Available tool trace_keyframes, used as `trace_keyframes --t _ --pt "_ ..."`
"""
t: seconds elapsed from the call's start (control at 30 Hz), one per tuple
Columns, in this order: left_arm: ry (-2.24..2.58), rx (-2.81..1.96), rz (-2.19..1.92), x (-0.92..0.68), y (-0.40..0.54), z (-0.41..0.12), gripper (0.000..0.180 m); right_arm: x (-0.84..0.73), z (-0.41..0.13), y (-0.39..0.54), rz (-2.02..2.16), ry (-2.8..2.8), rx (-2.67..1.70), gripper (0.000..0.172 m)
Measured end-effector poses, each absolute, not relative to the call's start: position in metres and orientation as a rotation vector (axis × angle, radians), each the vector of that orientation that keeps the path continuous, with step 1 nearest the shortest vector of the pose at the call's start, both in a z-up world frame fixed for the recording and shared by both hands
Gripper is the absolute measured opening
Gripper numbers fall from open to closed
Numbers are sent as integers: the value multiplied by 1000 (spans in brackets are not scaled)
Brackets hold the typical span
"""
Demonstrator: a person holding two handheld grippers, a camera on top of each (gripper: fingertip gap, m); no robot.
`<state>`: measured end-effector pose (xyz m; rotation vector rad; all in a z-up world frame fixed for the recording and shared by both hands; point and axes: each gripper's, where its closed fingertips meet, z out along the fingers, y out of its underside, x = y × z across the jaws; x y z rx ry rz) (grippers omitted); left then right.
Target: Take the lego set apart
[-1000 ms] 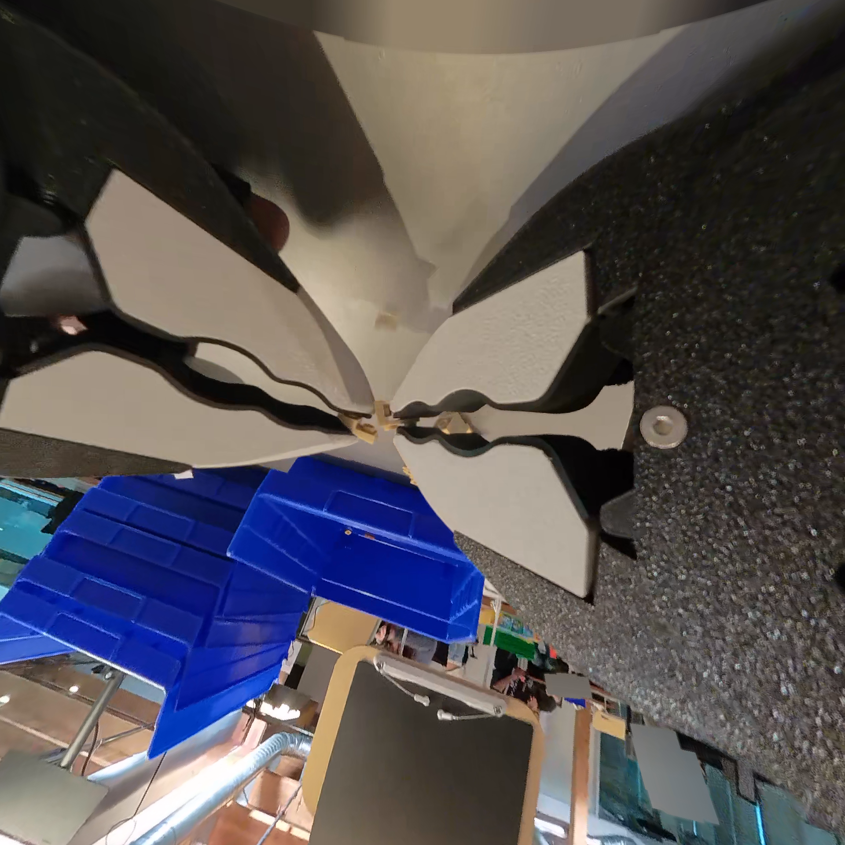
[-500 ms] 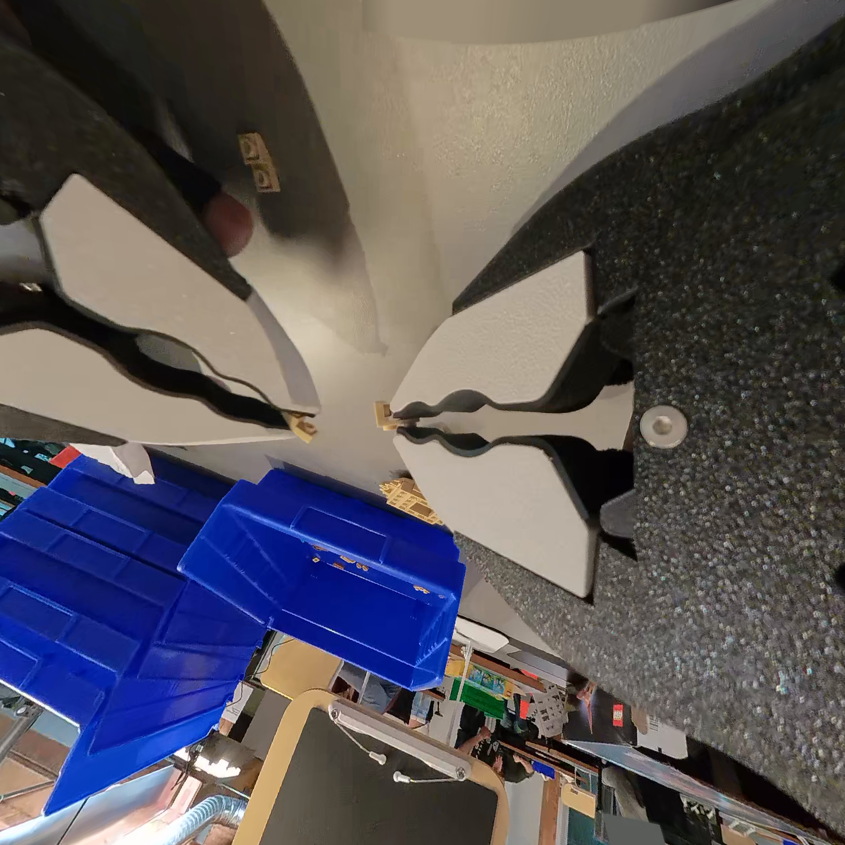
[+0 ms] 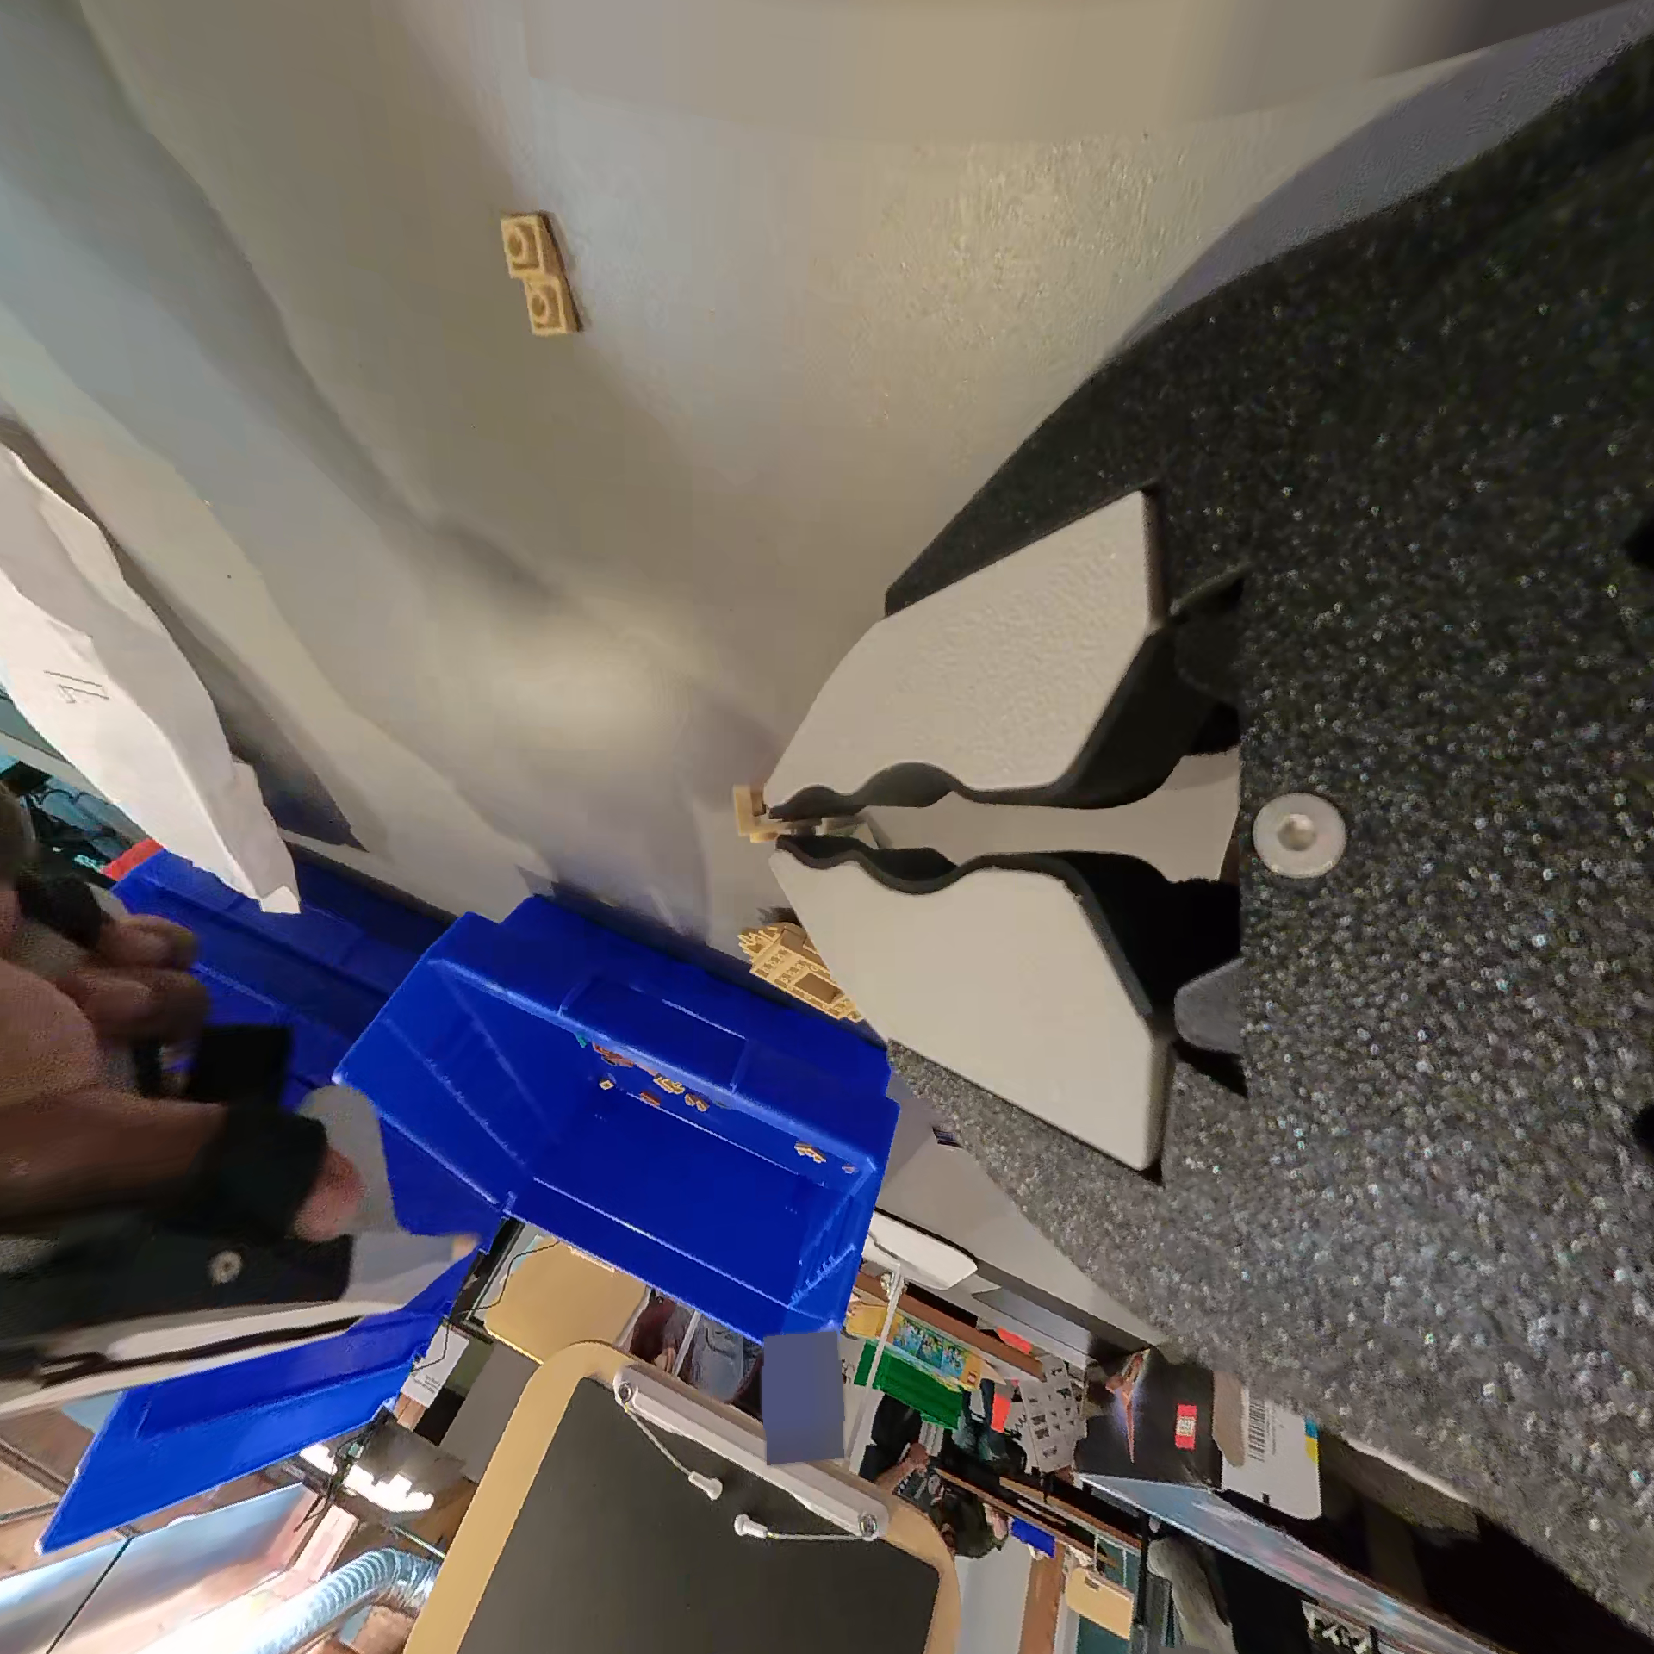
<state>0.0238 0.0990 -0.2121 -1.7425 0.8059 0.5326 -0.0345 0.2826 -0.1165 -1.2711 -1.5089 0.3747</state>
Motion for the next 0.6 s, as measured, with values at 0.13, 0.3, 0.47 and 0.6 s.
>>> trace_keyframes --t 0.13,0.3,0.47,0.6 --pt "787 -1746 524 21 98 -212 3 -42 -129 295 489 -1486 -1386 34" --pt "760 -1730 518 19 97 -207 3 12 -146 243 669 -1612 -1325 38" --pt "763 -1716 519 22 97 -206 3 95 -184 138 989 -2003 -1101 34" --pt "766 -1718 533 22 98 -207 3 119 -213 102 1013 -2141 -1078 34"
